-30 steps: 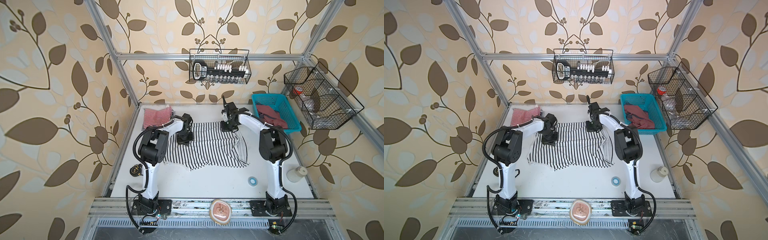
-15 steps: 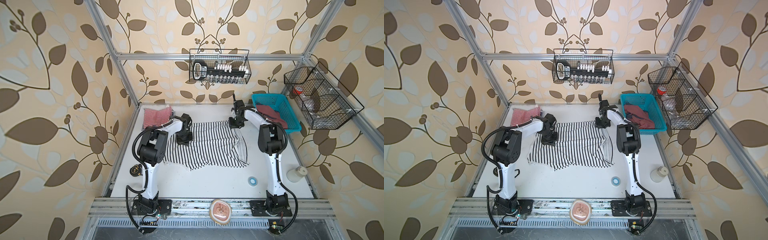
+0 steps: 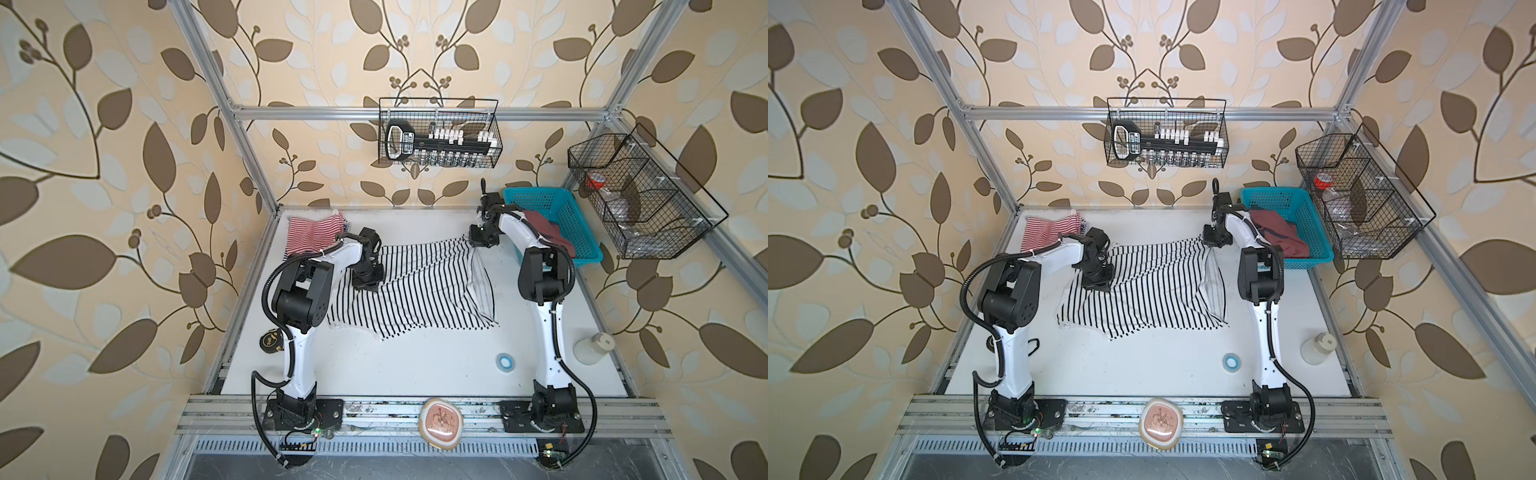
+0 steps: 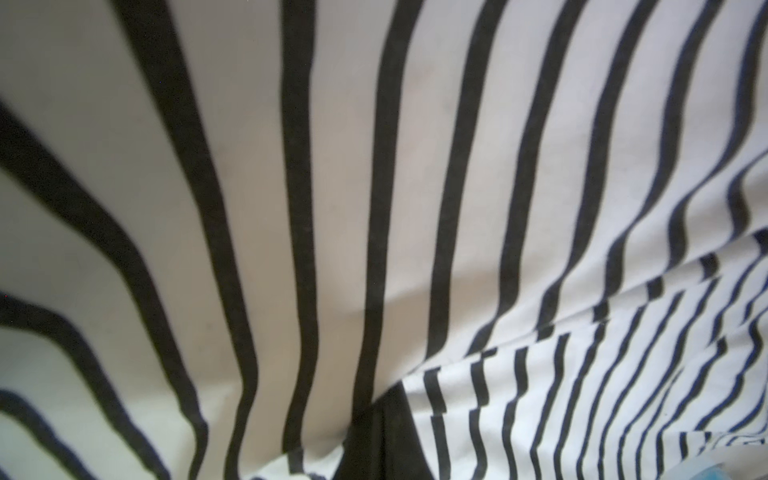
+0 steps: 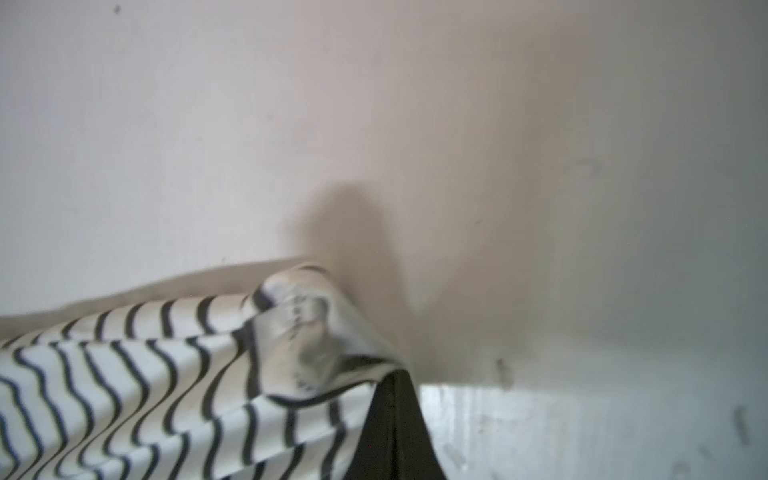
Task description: Fold and stack the tank tops
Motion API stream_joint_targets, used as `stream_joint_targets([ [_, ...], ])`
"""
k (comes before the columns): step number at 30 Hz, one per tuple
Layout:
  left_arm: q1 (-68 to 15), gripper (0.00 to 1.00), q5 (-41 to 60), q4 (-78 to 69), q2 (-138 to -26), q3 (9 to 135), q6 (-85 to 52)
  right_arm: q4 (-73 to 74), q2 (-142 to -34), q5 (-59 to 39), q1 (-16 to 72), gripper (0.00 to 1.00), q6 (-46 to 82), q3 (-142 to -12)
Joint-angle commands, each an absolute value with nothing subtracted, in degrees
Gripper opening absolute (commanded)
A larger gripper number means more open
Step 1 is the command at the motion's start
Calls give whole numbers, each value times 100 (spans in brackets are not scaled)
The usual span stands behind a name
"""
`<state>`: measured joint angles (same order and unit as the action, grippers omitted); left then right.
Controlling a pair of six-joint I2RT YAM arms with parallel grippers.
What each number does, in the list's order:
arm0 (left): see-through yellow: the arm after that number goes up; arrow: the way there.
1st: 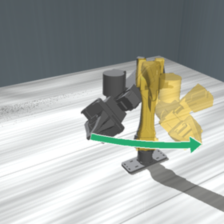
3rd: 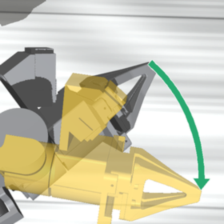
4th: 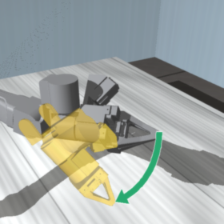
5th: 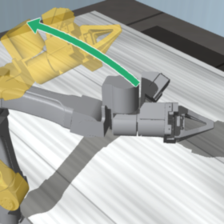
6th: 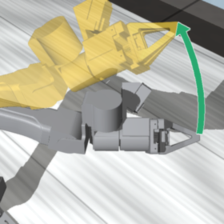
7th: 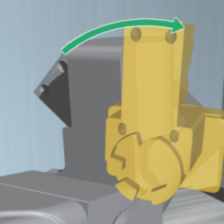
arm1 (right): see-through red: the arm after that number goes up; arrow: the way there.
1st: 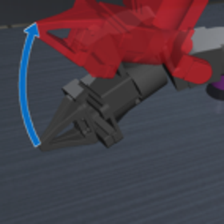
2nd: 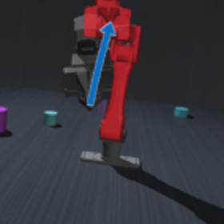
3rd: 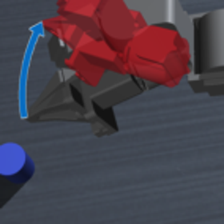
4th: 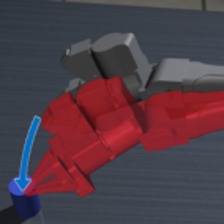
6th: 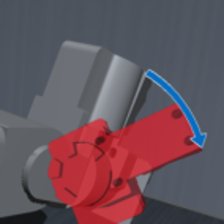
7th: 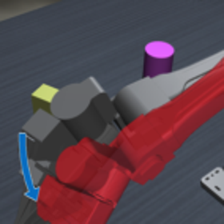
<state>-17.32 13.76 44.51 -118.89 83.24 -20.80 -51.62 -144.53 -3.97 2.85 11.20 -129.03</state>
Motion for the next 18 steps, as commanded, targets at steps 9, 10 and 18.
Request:
stream_joint_targets([
  [9, -1744, 0, 769, 5176, -12311, 8380, -2082, -4650, -13673, -362, 82, 0, 1110, -11898],
  [10, -1807, 0, 809, 5238, -12246, 8569, -2079, -4522, -13528, -387, 173, 5, 1063, -11774],
  [18, -1908, 0, 1012, 5710, -12422, 10212, -1933, -4574, -13698, -358, 850, 37, 698, -12518],
])
